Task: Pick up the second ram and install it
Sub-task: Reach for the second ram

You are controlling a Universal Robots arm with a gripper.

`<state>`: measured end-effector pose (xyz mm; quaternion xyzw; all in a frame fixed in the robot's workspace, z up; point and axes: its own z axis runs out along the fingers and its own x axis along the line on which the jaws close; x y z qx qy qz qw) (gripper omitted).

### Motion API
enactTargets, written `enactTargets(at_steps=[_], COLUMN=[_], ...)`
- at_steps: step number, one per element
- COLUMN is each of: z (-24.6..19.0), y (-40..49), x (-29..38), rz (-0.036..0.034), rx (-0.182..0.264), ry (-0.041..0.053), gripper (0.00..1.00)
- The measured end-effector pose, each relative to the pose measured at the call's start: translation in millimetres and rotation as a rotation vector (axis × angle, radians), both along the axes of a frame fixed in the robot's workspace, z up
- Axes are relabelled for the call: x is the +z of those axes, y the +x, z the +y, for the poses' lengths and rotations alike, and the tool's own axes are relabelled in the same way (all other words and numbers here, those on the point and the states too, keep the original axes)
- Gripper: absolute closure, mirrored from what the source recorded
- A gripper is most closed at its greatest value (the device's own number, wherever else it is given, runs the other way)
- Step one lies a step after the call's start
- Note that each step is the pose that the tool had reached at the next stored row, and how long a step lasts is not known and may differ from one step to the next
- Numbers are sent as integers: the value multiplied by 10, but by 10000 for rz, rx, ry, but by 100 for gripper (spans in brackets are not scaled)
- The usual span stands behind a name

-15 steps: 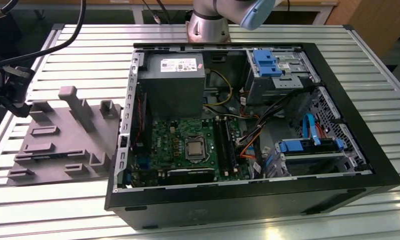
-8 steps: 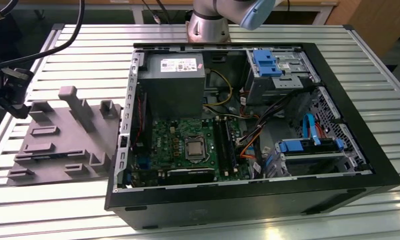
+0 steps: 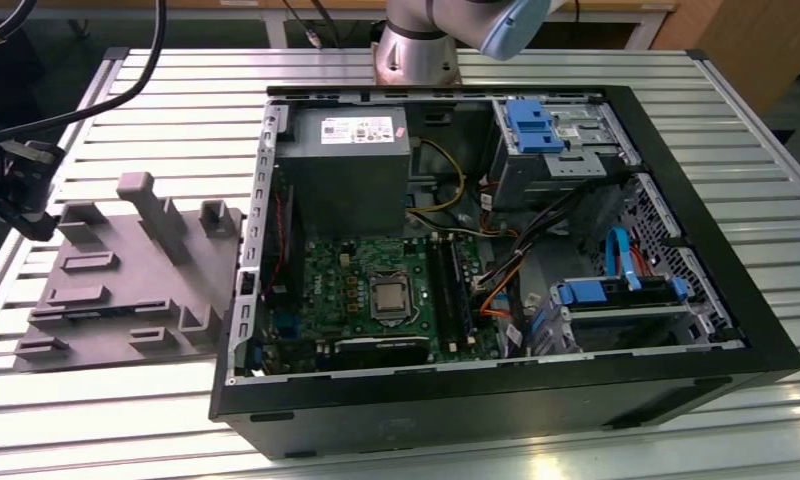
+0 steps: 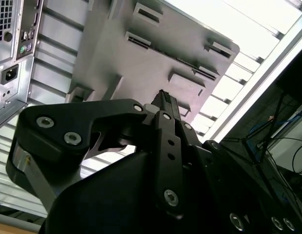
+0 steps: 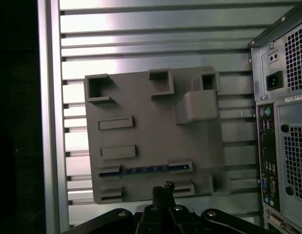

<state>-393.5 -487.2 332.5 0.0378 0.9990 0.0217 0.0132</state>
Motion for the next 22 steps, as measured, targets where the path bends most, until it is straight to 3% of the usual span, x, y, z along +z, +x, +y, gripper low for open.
enactTargets(at_steps=[22], z=[-53], y=[-65], x=[-77], rz=[1], rx=[0], ry=[0], gripper=[89])
